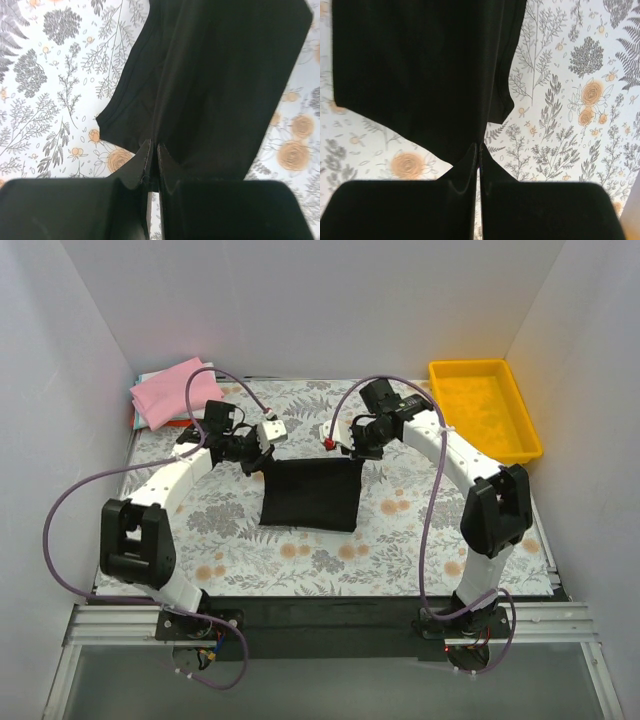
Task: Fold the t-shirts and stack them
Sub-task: Fold the tshirt
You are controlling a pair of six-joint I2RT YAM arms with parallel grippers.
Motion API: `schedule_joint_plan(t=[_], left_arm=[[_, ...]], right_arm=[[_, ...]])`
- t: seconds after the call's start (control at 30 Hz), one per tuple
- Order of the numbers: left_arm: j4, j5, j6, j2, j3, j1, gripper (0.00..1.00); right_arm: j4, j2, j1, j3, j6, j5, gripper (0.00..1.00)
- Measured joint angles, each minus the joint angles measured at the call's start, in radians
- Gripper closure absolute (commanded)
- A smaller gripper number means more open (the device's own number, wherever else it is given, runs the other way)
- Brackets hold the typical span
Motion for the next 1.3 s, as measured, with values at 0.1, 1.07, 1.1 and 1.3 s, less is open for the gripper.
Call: schedule_joint_plan(t=[0.1, 1.07, 1.1, 1.3], left_arm=[[0.050, -0.011, 0.001, 0.101, 0.023, 0.003, 1.00], [0.046, -0.037, -0.011, 0.252, 0.127, 0.039, 1.00], [0.040, -0.037, -0.005, 0.230, 0.127, 0.041, 1.00], [0.029, -0.045, 0.010, 0.241, 0.152, 0.058, 1.00]], right_arm=[[0.013, 0.106, -0.039, 0.059, -0.018, -0.010, 0.99], [0.067, 0.226, -0.064, 0.185, 0.028, -0.063, 0.99], [0.067, 0.205, -0.060, 0.185, 0.028, -0.063, 0.99], [0.067, 0.232, -0.044, 0.206, 0.024, -0.056, 0.99]])
